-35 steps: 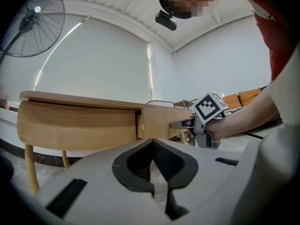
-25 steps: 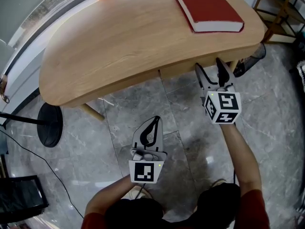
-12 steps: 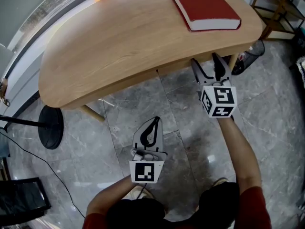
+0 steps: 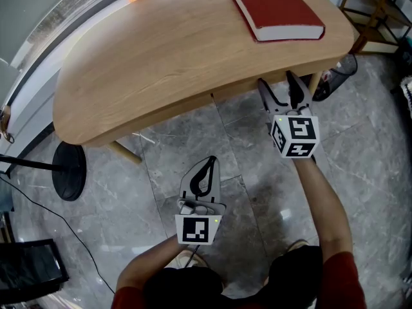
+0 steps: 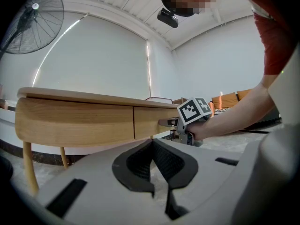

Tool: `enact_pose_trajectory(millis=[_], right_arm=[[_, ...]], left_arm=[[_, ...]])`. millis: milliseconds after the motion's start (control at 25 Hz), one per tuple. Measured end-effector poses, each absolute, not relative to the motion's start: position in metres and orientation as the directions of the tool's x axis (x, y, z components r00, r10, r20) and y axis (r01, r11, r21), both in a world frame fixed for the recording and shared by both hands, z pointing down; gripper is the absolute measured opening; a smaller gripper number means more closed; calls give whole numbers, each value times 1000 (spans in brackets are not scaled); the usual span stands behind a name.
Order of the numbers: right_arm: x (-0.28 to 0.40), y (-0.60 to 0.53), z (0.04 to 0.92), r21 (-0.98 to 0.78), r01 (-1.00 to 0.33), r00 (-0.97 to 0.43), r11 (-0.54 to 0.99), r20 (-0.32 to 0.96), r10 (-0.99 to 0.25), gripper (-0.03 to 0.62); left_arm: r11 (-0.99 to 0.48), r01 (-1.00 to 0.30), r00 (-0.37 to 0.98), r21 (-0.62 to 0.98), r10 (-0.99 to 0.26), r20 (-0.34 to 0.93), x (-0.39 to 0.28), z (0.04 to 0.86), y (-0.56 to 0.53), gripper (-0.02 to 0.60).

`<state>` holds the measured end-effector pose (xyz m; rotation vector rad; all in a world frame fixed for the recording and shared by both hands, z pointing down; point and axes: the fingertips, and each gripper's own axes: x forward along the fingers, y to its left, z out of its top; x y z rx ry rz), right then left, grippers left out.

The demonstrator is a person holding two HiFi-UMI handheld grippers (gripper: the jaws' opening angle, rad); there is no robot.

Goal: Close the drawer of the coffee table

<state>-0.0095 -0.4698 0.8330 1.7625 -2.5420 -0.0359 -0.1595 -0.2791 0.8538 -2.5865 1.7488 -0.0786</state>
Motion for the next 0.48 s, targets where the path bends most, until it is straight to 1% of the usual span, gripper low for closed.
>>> enact_pose_trajectory(millis=[480], right_arm=[[-3, -455, 842, 68, -923, -375, 378, 54, -925, 296]], left_arm=[[-358, -933, 357, -37, -933, 38, -160, 855, -283, 8]])
